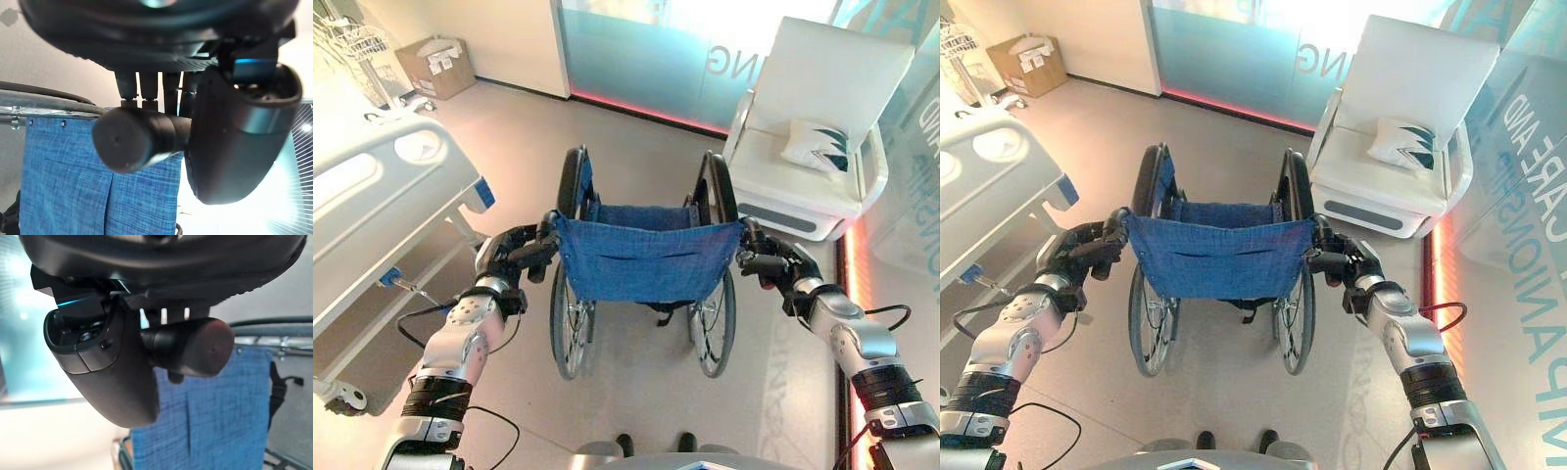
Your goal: Push the wheelchair next to the bed
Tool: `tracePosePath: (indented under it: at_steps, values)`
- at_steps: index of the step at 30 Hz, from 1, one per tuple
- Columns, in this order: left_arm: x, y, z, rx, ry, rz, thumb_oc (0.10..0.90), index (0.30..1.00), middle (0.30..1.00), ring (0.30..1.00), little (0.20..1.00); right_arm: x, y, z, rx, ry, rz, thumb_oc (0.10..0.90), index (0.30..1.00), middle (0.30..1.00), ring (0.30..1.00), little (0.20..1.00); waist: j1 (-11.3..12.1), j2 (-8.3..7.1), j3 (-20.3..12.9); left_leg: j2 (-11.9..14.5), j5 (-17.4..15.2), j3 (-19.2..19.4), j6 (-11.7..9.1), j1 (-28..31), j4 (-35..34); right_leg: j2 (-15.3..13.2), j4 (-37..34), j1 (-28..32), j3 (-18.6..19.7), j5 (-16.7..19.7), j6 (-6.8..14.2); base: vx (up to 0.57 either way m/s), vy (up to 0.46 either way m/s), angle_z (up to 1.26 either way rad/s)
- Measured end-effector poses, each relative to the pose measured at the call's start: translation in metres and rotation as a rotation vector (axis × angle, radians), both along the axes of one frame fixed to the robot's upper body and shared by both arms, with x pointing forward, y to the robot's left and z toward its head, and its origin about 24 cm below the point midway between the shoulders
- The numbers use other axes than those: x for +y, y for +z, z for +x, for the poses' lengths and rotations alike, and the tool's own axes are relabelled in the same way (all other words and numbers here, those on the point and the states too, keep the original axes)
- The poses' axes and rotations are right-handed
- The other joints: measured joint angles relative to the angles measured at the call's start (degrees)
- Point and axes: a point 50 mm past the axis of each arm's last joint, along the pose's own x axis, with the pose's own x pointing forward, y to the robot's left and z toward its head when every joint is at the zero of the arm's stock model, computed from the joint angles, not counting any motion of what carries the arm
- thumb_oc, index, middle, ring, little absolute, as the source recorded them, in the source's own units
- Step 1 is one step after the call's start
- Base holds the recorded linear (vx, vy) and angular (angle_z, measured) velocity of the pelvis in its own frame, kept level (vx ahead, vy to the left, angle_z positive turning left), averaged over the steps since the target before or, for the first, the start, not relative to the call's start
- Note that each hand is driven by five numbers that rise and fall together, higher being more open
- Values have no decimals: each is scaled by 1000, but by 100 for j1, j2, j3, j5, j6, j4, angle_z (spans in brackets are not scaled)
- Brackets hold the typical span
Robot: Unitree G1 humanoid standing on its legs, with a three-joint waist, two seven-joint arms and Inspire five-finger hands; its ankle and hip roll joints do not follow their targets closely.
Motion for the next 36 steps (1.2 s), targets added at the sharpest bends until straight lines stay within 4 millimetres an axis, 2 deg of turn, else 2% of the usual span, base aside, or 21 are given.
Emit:
tracePosePath:
  at_steps: [1,2,16,36]
  values:
    - [0,0,0,3,0,-2,751,827,827,827,827,0,0,0,1,0,1,400,300,300,300,300,-3,6,-9,0,0,-7,0,2,0,-1,-1,6,-16,0,0,-11,-49,4]
    - [-1,-1,0,6,-1,-2,800,900,900,900,900,1,-1,0,4,-1,4,400,300,300,300,300,-10,7,-23,-1,0,-19,0,1,0,-2,-4,11,-47,0,0,-15,-44,5]
    - [-7,-11,-2,87,0,94,800,900,900,900,900,1,-8,-2,39,-10,-10,400,300,300,300,300,-38,131,-250,1,0,-35,-2,4,0,-4,-8,29,-103,-2,1,-10,-23,1]
    - [-14,-10,7,157,-33,310,800,900,900,900,900,4,-13,-3,53,-22,-32,400,300,300,300,300,-88,192,-346,8,-16,-28,-29,29,-1,-7,-9,55,-123,-3,1,0,0,0]
